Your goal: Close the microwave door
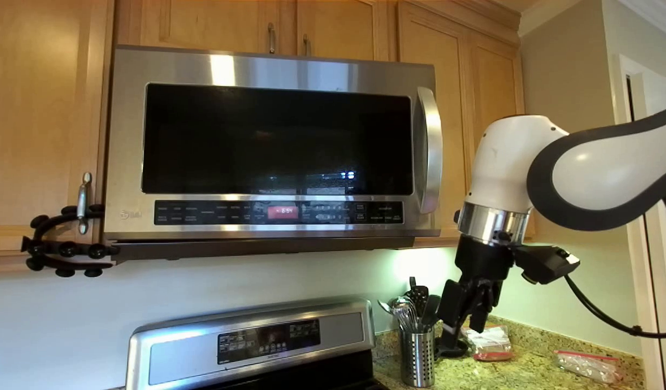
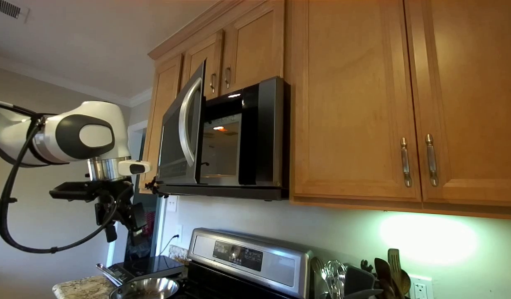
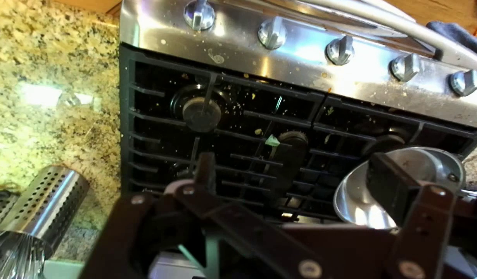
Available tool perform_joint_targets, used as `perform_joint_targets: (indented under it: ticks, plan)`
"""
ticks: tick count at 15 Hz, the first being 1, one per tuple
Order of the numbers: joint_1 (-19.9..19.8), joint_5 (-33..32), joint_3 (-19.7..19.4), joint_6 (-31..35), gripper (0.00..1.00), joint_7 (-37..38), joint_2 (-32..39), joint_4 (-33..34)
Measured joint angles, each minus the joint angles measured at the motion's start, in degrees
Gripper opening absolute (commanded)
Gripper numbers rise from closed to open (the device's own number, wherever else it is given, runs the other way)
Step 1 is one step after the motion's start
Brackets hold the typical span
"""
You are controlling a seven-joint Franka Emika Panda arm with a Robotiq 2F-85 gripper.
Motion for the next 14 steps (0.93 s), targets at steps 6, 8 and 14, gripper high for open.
perform_joint_targets:
  ticks: [6, 8, 14]
  plan:
    - [-3.3, -7.9, 1.8, -3.0, 0.39, 2.0, -3.5, 7.7]
    - [-4.9, -10.2, 2.2, -3.0, 0.26, 2.3, -4.1, 10.0]
    - [-8.4, -15.0, 2.4, -2.4, 0.01, 2.3, -3.6, 16.0]
